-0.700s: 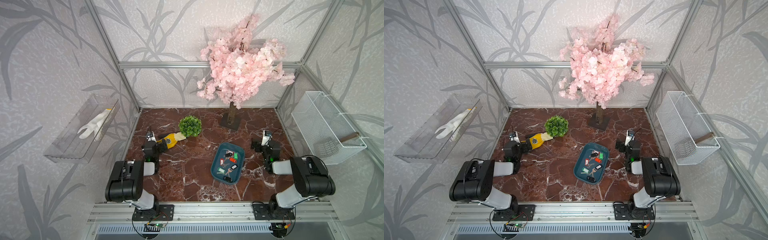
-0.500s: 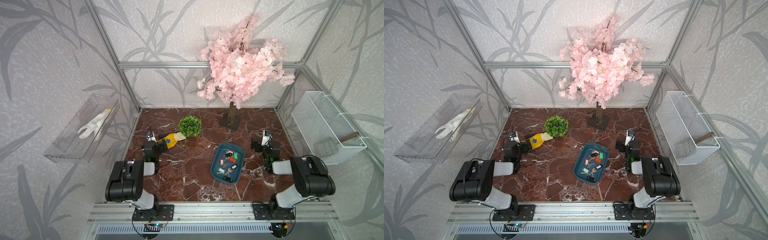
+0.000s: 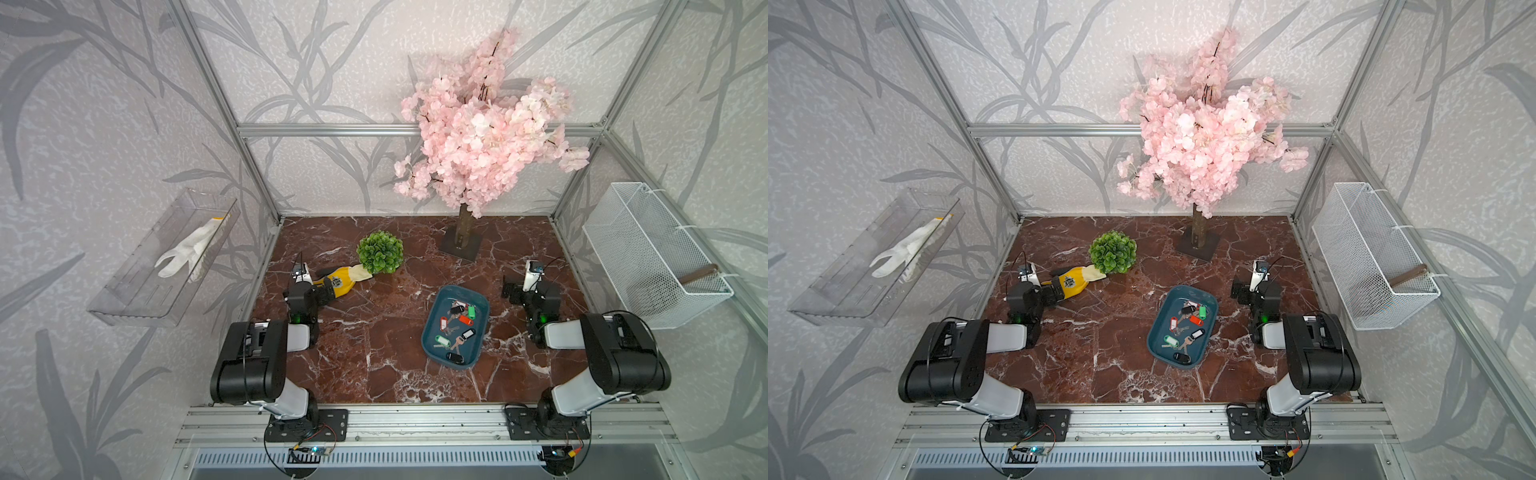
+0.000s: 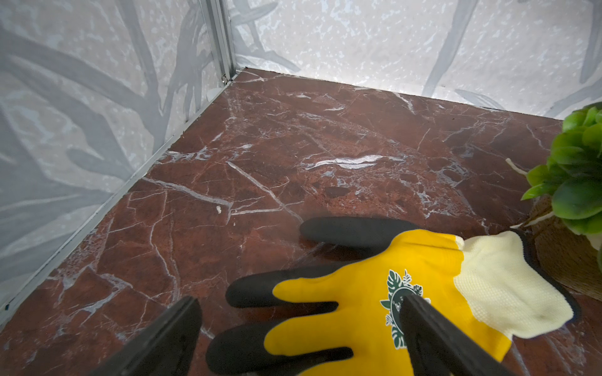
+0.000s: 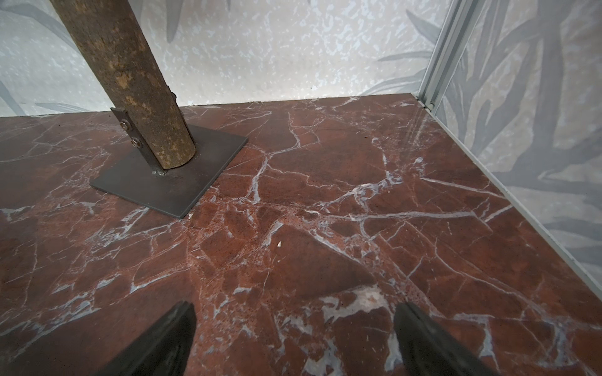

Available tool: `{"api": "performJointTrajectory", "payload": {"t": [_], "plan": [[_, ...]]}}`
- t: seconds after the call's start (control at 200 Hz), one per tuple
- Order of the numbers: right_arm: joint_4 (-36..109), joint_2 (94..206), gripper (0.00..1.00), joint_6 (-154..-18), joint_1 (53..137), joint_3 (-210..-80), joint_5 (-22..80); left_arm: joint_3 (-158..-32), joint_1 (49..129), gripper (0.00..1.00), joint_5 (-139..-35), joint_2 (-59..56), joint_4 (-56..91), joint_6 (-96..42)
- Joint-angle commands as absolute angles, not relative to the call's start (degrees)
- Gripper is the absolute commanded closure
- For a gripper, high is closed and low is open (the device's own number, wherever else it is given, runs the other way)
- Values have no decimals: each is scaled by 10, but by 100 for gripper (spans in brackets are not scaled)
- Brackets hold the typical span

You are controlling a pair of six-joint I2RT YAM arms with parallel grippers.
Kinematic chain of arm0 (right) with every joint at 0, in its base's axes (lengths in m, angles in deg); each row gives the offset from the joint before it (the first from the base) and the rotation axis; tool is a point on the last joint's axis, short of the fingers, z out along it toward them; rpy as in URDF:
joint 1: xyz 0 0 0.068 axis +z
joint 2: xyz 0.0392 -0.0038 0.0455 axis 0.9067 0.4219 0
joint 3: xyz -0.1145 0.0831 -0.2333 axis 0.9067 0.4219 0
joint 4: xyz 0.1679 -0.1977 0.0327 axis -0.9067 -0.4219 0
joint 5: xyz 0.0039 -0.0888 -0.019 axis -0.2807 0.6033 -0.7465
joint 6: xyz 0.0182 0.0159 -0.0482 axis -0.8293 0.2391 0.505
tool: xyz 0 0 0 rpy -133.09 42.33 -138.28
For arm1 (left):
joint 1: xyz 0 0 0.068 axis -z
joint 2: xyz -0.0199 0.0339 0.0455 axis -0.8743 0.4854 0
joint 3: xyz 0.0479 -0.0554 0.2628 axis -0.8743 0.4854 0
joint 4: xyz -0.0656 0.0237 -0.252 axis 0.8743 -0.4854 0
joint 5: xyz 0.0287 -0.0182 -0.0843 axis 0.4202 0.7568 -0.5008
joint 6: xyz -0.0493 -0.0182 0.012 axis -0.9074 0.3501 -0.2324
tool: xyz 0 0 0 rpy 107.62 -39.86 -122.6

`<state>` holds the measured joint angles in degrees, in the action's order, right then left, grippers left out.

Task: Take the keys out of the storage box
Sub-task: Move the storage box to the center of the board.

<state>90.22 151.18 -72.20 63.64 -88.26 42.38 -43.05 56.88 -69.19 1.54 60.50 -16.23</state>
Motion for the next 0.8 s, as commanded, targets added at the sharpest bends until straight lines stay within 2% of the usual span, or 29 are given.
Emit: {"api": "performJointTrajectory", "payload": {"t": [0.0, 0.09, 0.22, 0.37, 0.5, 0.65, 0.8], "plan": [[870, 1429, 1, -738, 638, -870, 465, -460, 587, 0, -647, -85, 494, -157], [732, 1346, 1, -767, 638, -899, 476, -490, 616, 0, -603, -154, 411, -194], [611, 1246, 1, -842, 639, -935, 424, -567, 658, 0, -643, -208, 279, -297], [487, 1167, 1, -961, 641, -971, 382, -647, 773, 0, -648, -224, 129, -331], [390, 1137, 1, -1010, 641, -1005, 325, -692, 867, 0, -664, -200, 36, -363], [295, 1138, 1, -1022, 643, -1046, 278, -719, 983, 3, -685, -149, -1, -400], [254, 1159, 1, -1021, 648, -1073, 250, -778, 1056, 7, -703, -68, -42, -415]]}}
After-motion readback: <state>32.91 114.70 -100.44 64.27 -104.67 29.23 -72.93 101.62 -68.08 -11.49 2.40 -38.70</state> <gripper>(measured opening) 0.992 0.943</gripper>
